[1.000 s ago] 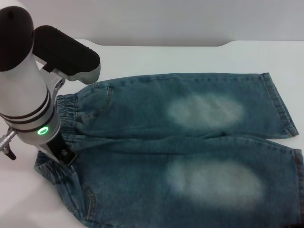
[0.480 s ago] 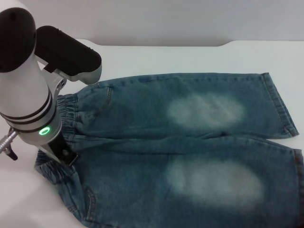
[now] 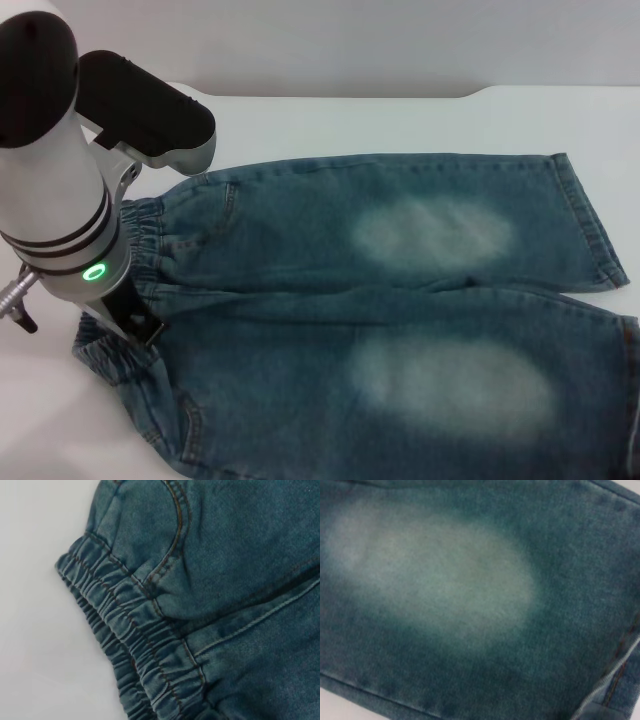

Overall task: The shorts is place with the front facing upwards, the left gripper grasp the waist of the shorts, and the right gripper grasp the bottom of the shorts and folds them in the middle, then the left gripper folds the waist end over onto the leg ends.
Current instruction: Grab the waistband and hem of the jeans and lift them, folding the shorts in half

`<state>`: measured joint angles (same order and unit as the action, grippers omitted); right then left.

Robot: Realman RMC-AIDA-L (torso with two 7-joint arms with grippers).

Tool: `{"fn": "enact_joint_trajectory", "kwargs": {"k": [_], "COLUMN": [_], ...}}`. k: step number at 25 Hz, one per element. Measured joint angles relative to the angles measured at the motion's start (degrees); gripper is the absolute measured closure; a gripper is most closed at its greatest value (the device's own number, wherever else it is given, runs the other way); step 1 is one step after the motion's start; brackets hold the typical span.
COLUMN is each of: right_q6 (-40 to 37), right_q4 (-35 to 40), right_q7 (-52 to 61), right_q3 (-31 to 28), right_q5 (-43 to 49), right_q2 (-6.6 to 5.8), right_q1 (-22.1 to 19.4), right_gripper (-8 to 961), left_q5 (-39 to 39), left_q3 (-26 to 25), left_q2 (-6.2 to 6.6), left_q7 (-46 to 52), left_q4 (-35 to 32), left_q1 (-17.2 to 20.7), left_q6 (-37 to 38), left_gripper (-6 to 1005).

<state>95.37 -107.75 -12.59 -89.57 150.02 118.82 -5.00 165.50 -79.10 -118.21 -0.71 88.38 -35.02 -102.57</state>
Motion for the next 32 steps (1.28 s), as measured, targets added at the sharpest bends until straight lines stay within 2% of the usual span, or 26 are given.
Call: {"fn": "enact_joint_trajectory", "kwargs": {"k": [1,11,21,32], "right_q6": [0.1,-0.6,-1.9,-11.7], "right_q4": [0.0,-3.2,-8.4,-8.5], "right_q7": [-0.1,-0.9,-1.8,-5.0], "right_q3": [0.0,-0.8,-5.3,-10.0], "right_q5": [0.0,-0.3,-0.3,-1.8], "right_q2": [0.0,0.07,-0.01,0.18], "right_q1": [0.1,0.3,1.8,1.5], "right_gripper": [922,915,909,902], "left_q5": [0.0,0.0,0.0,0.0], "left_q3": [0.0,-0.4,-2.2,-6.2], "left_q2": [0.0,0.05,0.24,0.43], "left_q7": [0.0,0.0,-0.2,-1.1], "left_q4": [0.0,0.4,1.7,7.5], "left_q1": [0.0,0.4,1.8,6.1], "left_q6": [0.0,0.9,3.4,10.4], "left_gripper": [962,961,960,960]}}
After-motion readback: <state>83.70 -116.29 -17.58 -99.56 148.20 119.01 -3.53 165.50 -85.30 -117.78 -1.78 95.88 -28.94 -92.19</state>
